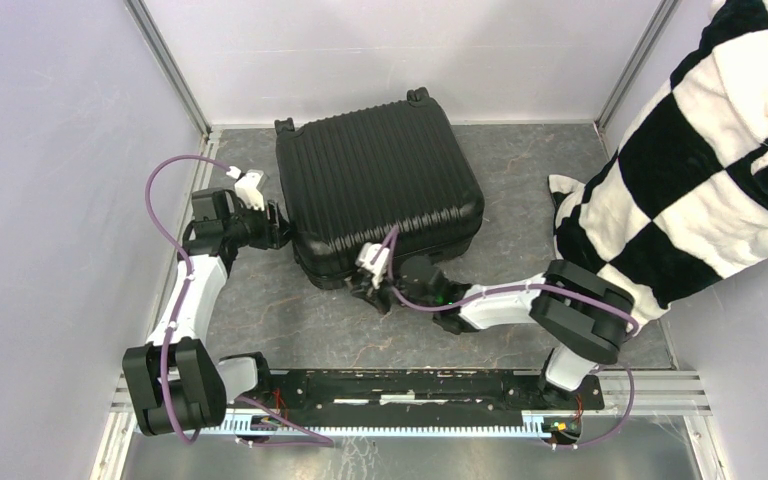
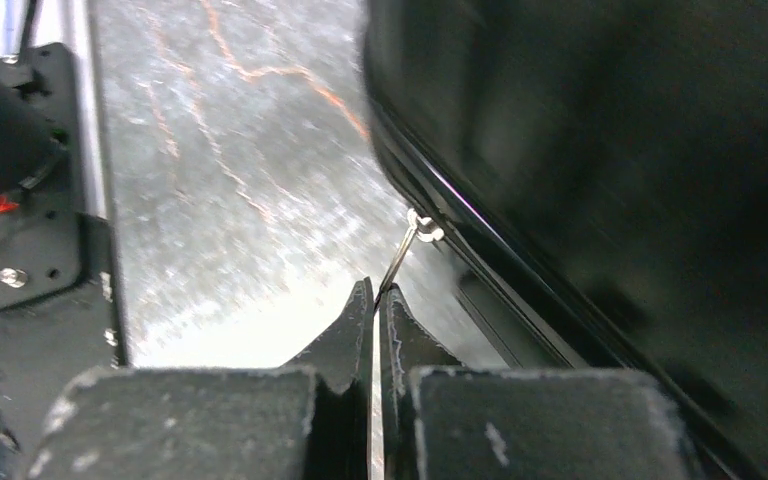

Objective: Pack the luggage

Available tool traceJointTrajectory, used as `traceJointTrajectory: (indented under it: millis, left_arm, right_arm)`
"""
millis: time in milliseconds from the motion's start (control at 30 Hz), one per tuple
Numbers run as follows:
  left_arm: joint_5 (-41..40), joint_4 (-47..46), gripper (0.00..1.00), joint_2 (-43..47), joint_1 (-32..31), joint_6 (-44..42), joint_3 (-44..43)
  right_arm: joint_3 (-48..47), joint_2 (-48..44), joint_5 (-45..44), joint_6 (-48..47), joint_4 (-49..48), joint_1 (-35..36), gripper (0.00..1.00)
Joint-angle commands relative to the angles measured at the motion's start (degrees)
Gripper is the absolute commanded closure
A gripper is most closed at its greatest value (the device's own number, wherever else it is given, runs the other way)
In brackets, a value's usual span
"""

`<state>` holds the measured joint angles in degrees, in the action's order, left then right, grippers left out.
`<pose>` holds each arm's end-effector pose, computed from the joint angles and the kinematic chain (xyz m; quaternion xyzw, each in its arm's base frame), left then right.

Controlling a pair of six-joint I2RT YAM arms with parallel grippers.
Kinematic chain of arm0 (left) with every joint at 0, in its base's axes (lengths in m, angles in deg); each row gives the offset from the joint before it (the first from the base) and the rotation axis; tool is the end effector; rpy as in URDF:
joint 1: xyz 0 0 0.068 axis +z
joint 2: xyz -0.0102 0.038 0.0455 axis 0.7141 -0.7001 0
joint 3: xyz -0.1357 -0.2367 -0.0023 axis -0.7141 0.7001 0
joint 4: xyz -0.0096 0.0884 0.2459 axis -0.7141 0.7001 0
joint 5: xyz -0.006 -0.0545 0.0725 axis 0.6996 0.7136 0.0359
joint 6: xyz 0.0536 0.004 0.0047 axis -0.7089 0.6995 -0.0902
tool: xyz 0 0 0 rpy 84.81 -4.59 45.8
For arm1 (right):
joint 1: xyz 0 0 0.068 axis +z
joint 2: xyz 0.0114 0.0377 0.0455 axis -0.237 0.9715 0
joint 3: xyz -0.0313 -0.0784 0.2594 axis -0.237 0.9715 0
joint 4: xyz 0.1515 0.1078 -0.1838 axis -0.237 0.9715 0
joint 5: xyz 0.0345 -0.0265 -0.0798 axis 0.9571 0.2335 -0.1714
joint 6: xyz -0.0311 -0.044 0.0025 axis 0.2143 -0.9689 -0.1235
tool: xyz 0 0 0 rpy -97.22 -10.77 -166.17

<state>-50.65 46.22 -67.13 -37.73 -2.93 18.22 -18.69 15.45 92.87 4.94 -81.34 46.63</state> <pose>0.2452 0.0135 0.2537 0.1075 0.8670 -0.2167 0.4357 0.1578 0.2899 0.1741 -0.4206 0.6730 0.3810 0.4744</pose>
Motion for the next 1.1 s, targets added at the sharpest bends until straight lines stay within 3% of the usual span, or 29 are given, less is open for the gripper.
traceJointTrajectory:
  millis: [0, 100, 267, 400, 500, 633, 767, 1067]
  left_arm:
    - [7.7, -1.3, 0.43, 1.4, -3.0, 3.9, 0.6]
    - [7.4, -0.2, 0.43, 1.8, -3.0, 2.7, 0.6]
    - [5.5, 3.5, 0.43, 2.5, -1.5, -0.6, -1.6]
    - [4.7, 5.4, 0.43, 0.9, 2.5, -3.5, -5.8]
    - [3.2, 3.8, 0.42, -1.4, 5.4, -4.0, -7.8]
    - [-3.1, -0.7, 0.42, -5.8, 6.4, -3.6, -9.4]
    - [-9.3, -5.7, 0.4, -12.2, 6.5, 0.9, -15.6]
    - [-20.1, -17.0, 0.35, -27.9, 5.0, 16.0, -28.8]
  right_arm:
    - [-9.7, 4.1, 5.2, -2.6, 3.0, 8.1, 1.0]
    - [-12.1, 5.8, 4.5, -1.7, 4.8, 9.9, 0.98]
    - [-4.9, -0.7, -5.1, 2.7, 6.5, 7.8, 0.61]
    - [8.7, -12.2, -13.6, 11.1, 5.0, 1.4, 0.51]
    - [17.7, -22.4, -18.5, 18.4, 6.0, -5.4, 0.5]
    - [21.1, -30.8, -23.1, 24.2, 14.3, -15.7, 0.52]
    - [17.5, -29.8, -21.1, 27.2, 19.1, -23.5, 0.53]
    - [12.7, -23.8, -18.6, 33.8, 15.8, -35.3, 0.56]
